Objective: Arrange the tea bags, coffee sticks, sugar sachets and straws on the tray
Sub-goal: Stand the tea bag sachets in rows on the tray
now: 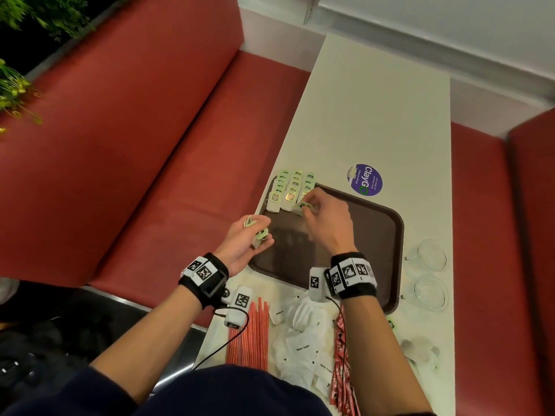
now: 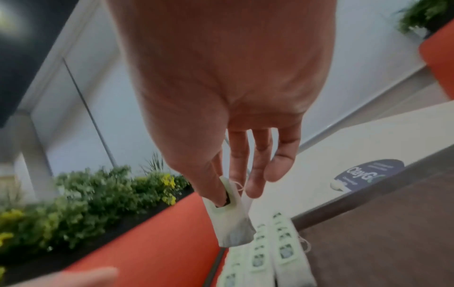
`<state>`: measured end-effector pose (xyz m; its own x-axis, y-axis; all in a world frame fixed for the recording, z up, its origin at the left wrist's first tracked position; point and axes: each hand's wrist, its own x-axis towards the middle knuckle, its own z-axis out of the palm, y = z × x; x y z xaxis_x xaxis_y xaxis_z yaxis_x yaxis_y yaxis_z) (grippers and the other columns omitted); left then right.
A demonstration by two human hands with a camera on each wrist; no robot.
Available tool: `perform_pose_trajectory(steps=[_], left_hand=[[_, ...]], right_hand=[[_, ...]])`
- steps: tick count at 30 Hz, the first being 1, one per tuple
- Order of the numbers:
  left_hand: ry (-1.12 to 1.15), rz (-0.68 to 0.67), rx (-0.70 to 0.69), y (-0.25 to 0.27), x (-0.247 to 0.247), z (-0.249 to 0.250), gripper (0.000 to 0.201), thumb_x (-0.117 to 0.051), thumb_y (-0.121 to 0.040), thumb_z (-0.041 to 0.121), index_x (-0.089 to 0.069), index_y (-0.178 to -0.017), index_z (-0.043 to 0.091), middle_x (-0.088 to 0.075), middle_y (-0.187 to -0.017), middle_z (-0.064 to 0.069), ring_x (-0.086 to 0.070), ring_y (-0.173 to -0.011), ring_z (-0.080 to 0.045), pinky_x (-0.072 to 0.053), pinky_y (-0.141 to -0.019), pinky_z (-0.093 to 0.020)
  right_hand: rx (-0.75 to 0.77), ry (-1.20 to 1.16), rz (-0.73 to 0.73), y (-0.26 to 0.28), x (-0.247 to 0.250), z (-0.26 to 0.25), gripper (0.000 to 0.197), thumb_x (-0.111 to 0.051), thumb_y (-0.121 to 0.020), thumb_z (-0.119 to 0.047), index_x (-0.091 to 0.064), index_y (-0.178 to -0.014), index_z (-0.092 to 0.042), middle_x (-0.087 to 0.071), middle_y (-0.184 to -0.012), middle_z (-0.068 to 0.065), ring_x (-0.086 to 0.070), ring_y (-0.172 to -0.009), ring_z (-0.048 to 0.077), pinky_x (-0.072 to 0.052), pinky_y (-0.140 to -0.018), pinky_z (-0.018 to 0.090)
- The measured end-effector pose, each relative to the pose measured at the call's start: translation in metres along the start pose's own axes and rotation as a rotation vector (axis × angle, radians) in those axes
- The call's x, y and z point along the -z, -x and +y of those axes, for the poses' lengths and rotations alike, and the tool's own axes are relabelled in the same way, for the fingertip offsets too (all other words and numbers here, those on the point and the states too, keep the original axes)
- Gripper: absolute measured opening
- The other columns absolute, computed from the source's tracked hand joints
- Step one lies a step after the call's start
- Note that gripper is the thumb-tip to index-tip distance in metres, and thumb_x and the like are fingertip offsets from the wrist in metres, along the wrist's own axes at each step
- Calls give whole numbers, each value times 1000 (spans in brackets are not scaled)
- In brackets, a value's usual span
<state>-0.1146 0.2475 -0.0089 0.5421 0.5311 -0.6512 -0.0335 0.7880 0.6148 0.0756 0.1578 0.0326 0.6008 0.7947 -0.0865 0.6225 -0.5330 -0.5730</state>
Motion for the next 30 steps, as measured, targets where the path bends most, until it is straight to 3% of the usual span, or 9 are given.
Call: perform_pose_trajectory(steps=[6,13,22,25,30], left_hand=[[27,18,-5,-1,11,8,33,-69,-101,2,-64,-133,0,-59,-110,-17,-69,-90,-26,-65,-84,-34],[31,24,-17,-1,17,15,31,-67,-101,0,-64,-132,0,-58,-111,-20,-71,-86,-26,-64,-79,-32],[25,32,-20,2,17,19,36,-67,-101,1,-63,-137,-2,-59,-114,-21,-72,-89,-26,-65,-80,-33],[21,29,-23,3,16,21,35,-67,-101,1,-63,-136,-2,-60,-112,-20,-72,-90,-27,-65,-82,-33],[34,19,-29,3,18,24,34,-66,-102,1,-64,-136,-2,-62,-108,-20,-73,-88,-26,-65,-86,-35]], right_hand=[[-43,116,-196,-35,-22,17,18,-66,-103,-28,-68,-121,-29,-74,-131,1,-66,-119,29,-52,-90,40],[-60,155,-306,-70,-52,21,22,-68,-102,-32,-66,-124,-31,-70,-131,7,-63,-125,33,-54,-100,48],[-59,191,-220,-86,-67,26,20,-67,-98,-29,-67,-118,-27,-72,-117,5,-66,-110,32,-55,-86,42],[-47,198,-176,-85,-70,24,17,-67,-98,-28,-68,-115,-24,-72,-114,2,-68,-107,31,-57,-87,43],[-34,208,-52,-77,-77,24,32,-73,-96,-29,-60,-125,-25,-60,-127,8,-65,-110,33,-58,-91,48]])
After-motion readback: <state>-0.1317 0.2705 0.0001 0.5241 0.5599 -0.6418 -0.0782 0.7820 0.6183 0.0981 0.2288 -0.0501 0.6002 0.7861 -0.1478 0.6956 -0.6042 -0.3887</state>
